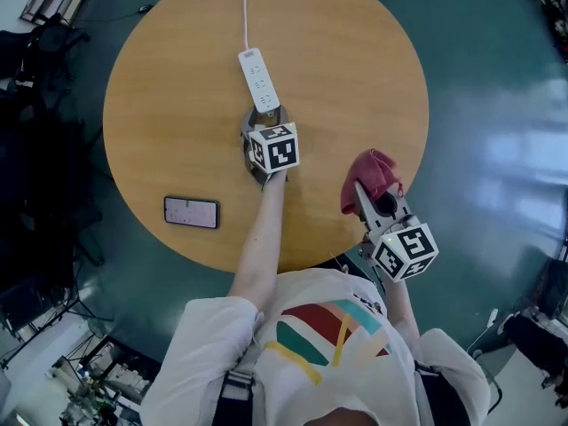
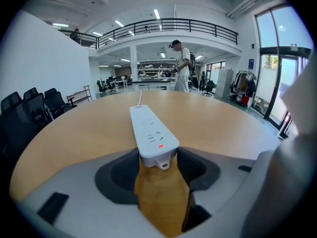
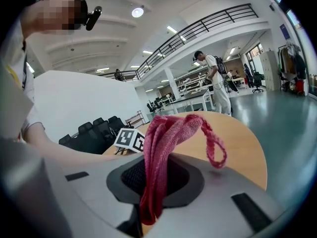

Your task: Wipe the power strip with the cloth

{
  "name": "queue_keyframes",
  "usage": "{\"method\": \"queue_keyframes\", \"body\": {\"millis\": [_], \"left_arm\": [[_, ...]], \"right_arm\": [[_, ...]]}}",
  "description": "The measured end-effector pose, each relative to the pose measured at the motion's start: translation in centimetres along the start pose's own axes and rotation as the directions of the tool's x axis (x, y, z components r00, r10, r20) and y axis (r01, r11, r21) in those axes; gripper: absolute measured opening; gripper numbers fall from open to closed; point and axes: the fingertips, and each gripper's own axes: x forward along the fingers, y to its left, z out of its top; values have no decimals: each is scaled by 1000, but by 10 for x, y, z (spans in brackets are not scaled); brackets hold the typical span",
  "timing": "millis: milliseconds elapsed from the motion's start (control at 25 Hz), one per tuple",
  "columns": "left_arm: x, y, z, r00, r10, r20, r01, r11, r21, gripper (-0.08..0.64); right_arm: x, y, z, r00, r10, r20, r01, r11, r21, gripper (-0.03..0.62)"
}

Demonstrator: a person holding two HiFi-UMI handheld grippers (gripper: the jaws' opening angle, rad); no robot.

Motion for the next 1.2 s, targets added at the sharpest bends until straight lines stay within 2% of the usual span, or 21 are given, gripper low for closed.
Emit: {"method": "queue_keyframes", "body": {"millis": [160, 240, 360, 440, 520, 640, 720, 840, 920, 1000, 1120, 1200], "left_arm": [[-34, 2, -28, 1000, -10, -12, 11, 999, 45, 284], [-46, 2, -44, 1000, -24, -18, 25, 998, 60, 284], [-54, 5, -58, 999, -44, -9, 45, 998, 44, 284], [-55, 6, -58, 999, -50, -9, 50, 998, 38, 284], [-55, 6, -58, 999, -50, -10, 50, 998, 38, 284], [-55, 7, -58, 999, -49, -10, 49, 998, 41, 284], [-56, 8, -58, 999, -43, -8, 44, 998, 46, 284], [-60, 6, -54, 999, -39, -6, 39, 998, 48, 284], [-61, 4, -48, 999, -46, -8, 46, 998, 44, 284], [-58, 5, -47, 998, -55, -9, 55, 998, 41, 284], [-53, 11, -58, 998, -58, -14, 58, 998, 39, 284], [-50, 14, -65, 998, -58, -19, 59, 997, 40, 284]], "right_arm": [[-1, 5, 1, 1000, 20, -3, -20, 1000, -3, 40], [6, 12, 0, 999, 52, -15, -53, 998, -32, 39], [26, 26, 2, 991, 120, -57, -128, 979, -157, 39], [44, 35, 14, 983, 160, -95, -181, 938, -294, 39], [69, 42, 34, 974, 184, -133, -225, 864, -451, 40], [123, 53, 63, 957, 213, -195, -289, 711, -642, 38], [167, 61, 74, 933, 240, -267, -359, 611, -705, 40], [231, 75, 82, 873, 252, -416, -487, 479, -731, 40], [269, 77, 85, 838, 198, -509, -544, 378, -749, 39], [304, 72, 80, 812, 93, -576, -577, 269, -771, 40], [342, 67, 54, 776, -65, -627, -620, 106, -778, 40], [357, 68, 31, 759, -126, -638, -642, 17, -767, 40]]}}
